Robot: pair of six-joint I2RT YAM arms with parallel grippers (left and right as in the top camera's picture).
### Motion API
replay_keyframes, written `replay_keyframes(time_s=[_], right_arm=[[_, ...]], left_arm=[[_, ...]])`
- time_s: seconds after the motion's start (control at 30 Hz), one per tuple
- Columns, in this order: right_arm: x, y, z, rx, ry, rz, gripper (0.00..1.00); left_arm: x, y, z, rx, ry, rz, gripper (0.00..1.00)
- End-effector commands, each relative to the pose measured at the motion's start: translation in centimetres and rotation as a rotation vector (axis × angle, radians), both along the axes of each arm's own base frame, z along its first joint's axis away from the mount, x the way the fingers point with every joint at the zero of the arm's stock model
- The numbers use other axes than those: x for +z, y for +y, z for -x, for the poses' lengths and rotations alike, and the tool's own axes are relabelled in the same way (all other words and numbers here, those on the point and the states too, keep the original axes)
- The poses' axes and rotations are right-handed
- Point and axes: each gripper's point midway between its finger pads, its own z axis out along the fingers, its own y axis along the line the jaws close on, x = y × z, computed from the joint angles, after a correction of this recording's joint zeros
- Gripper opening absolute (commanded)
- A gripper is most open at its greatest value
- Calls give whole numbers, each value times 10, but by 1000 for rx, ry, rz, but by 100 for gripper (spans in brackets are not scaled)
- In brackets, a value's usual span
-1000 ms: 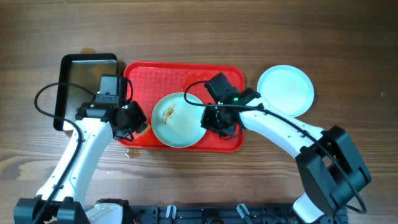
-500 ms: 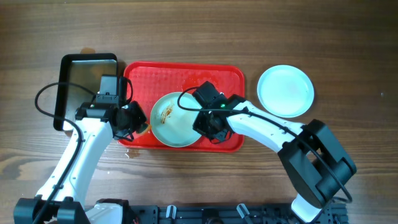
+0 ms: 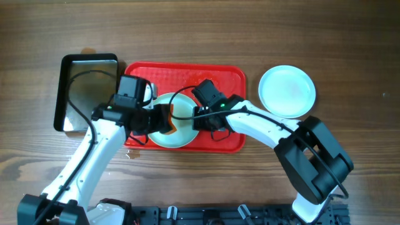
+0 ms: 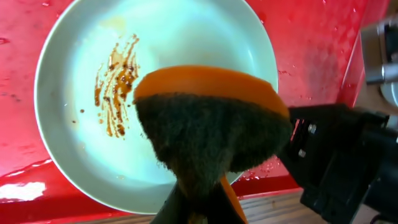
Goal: Clean dirty plates on tray and stack at the side
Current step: 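Hold the last plate with the right gripper while the left sponge scrubs it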
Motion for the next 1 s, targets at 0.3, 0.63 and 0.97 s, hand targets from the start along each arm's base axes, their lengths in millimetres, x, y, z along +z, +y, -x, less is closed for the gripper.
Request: replay_keyframes(time_s=[0.3, 0.63, 0.97], right_arm=[[-26, -32, 8, 34, 42, 132, 4], [-26, -32, 8, 27, 44, 131, 4], [-26, -32, 9, 29, 49, 128, 4]], left_arm=[[-38, -8, -26, 14, -8, -68, 4], [-63, -29, -21, -77, -23, -195, 4], [-87, 35, -30, -9, -66, -637, 4]])
